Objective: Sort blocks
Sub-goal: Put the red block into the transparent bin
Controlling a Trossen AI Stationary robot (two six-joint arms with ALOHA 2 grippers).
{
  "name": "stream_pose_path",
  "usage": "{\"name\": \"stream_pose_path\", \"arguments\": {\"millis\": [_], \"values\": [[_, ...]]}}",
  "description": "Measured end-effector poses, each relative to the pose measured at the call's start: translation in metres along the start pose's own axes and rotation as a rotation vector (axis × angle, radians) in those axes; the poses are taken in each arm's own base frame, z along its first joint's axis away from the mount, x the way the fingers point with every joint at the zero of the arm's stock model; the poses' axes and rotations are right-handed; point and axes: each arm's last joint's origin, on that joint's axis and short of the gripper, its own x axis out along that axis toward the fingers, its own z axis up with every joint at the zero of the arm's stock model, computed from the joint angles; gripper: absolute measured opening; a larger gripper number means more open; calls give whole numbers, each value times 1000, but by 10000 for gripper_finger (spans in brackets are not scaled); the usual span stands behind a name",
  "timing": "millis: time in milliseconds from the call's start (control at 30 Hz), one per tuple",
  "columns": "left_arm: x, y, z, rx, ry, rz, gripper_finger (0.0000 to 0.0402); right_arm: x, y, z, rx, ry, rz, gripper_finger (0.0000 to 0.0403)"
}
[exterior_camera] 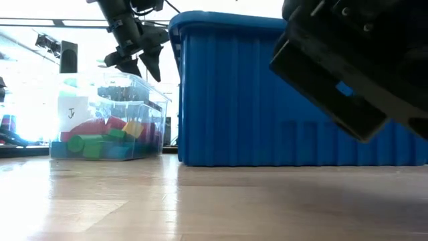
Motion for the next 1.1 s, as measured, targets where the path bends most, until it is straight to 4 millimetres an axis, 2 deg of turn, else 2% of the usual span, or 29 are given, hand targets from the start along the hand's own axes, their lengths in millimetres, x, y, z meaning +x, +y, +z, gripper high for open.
{"name": "stream_pose_path", "arguments": {"millis": [33, 133, 267, 367, 500, 633, 833, 933, 1100], "values": [[0, -1, 1, -6, -11, -6, 319, 0, 0, 0, 6, 4, -1, 128], [0, -3, 6, -13, -58, -33, 319, -2, 1, -1, 19, 31, 10, 127], [-4, -15, 13, 35, -165, -108, 319, -24, 7, 3, 48, 98, 84, 127], [-10, -25, 17, 128, -247, -140, 319, -58, 14, 22, 56, 73, 160, 127], [-24, -42, 30, 261, -445, -209, 319, -111, 32, 51, 46, -2, 284, 127], [-35, -57, 33, 497, -595, -219, 319, -160, 55, 79, 6, -102, 362, 127], [-48, -72, 37, 711, -792, -196, 319, -211, 95, 106, -11, -213, 533, 127], [-48, -81, 37, 816, -851, -182, 319, -227, 117, 116, -12, -259, 643, 127], [-44, -101, 33, 960, -933, -162, 319, -229, 146, 126, -4, -250, 762, 127]]}}
